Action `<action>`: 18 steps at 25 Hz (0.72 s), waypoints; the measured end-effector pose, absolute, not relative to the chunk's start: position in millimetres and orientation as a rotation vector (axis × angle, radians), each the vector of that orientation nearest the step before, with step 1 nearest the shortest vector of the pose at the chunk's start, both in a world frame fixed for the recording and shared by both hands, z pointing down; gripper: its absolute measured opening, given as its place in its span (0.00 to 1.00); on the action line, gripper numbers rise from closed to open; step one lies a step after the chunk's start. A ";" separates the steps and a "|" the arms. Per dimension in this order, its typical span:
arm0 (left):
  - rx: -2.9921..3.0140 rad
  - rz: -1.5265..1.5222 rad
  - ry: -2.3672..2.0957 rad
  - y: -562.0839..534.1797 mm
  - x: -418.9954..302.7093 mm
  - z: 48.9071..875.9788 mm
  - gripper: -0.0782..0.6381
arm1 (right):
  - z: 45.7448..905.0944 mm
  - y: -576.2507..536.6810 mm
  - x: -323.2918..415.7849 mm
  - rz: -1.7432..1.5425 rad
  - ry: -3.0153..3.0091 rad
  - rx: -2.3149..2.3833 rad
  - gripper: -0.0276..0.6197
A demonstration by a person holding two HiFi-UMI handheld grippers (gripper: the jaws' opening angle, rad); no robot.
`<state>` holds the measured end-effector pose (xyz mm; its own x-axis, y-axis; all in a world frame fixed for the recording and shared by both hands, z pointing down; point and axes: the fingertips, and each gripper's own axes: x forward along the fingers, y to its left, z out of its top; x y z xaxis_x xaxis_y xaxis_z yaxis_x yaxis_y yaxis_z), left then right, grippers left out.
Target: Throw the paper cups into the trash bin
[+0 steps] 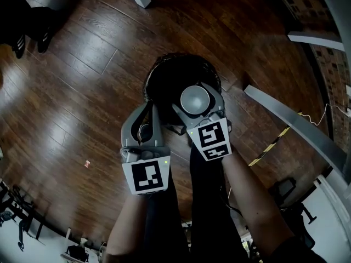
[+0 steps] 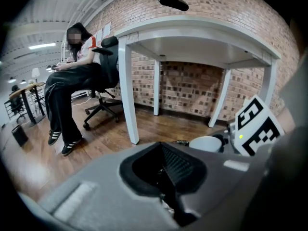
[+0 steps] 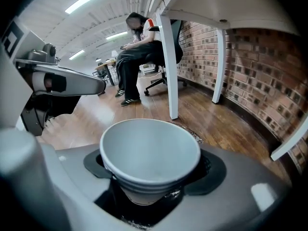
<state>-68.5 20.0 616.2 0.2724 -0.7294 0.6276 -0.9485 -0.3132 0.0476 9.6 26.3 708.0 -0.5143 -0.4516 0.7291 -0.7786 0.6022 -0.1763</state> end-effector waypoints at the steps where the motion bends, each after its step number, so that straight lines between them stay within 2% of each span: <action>1: 2.128 0.714 -1.512 21.6 -68.6 619.7 0.12 | 711.6 27.3 9.9 0.660 -2.179 0.966 0.64; 14: 2.035 0.758 -1.511 42.7 -78.7 679.3 0.12 | 761.7 42.8 9.5 0.725 -2.116 0.928 0.64; 18: 2.026 0.762 -1.492 43.1 -75.6 679.9 0.12 | 768.1 46.2 4.8 0.747 -2.118 0.897 0.71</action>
